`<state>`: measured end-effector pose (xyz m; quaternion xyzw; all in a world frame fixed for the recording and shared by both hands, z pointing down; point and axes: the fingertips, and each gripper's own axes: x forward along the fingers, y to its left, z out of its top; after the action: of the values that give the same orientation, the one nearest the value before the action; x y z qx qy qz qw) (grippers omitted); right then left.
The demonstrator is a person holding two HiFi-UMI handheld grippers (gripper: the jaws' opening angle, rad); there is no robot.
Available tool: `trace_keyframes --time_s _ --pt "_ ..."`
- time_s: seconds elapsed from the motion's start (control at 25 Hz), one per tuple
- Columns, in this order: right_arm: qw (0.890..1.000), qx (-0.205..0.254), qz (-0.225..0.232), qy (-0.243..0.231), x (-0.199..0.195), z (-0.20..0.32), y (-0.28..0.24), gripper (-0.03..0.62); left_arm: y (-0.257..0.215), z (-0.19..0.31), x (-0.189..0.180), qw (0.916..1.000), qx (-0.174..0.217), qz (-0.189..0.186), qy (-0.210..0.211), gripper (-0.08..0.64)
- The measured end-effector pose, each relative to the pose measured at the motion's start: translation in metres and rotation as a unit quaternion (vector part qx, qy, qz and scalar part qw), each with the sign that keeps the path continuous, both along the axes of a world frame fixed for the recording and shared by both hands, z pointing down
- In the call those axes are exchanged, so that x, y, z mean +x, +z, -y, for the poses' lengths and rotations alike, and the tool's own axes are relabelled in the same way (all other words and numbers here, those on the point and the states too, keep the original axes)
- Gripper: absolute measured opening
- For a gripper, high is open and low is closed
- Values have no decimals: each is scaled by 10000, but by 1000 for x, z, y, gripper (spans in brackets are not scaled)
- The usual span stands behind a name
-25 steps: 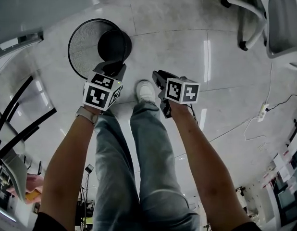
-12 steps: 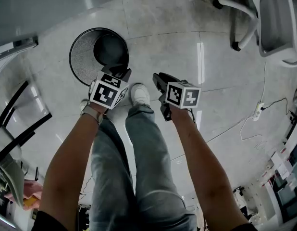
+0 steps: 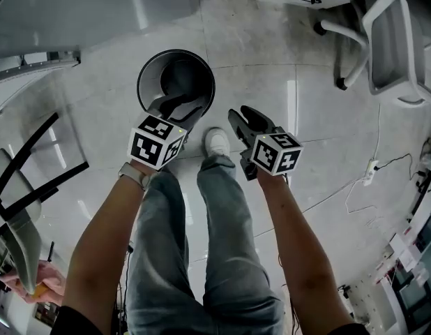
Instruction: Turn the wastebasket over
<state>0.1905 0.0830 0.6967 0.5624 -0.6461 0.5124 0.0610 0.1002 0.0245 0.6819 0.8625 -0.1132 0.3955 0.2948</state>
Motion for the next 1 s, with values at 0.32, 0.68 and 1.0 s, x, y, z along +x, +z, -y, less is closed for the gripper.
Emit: trace_keyframes --time_s 0.32,0.68,1.0 --pt "9911 1192 -56 -595 -61 57 -149 11 -140 29 -61 9932 238 -957 -611 168" --pt "9662 2347 -41 -1067 -138 87 -352 9 -328 38 -141 9720 1082 -1684 -1231 23" --pt "9485 2812 -94 -1454 -184 68 -487 9 -479 13 -178 9528 1492 -2116 -1587 14"
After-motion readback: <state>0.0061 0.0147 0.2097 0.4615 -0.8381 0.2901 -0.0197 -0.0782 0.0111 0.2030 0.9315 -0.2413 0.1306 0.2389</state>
